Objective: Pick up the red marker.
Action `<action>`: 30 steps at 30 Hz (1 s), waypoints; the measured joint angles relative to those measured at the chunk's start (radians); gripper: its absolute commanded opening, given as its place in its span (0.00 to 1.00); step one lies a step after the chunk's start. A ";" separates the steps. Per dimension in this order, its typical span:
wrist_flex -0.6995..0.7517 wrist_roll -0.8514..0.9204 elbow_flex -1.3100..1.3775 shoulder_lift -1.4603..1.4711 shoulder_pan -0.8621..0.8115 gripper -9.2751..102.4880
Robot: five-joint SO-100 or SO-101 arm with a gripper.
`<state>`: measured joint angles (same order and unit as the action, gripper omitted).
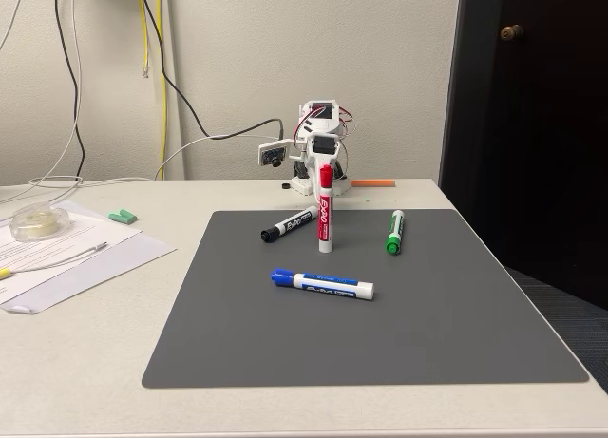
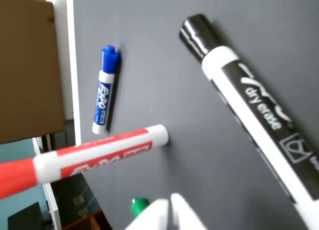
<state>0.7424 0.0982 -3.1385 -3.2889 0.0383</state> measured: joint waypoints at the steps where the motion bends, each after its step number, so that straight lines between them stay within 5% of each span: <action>1: 0.000 0.000 0.000 0.000 0.000 0.08; 14: 0.000 0.092 0.000 0.000 0.000 0.08; 30: -0.163 0.184 0.086 -0.009 -0.091 0.08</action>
<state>0.5798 0.2823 -3.0526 -3.2981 -0.0522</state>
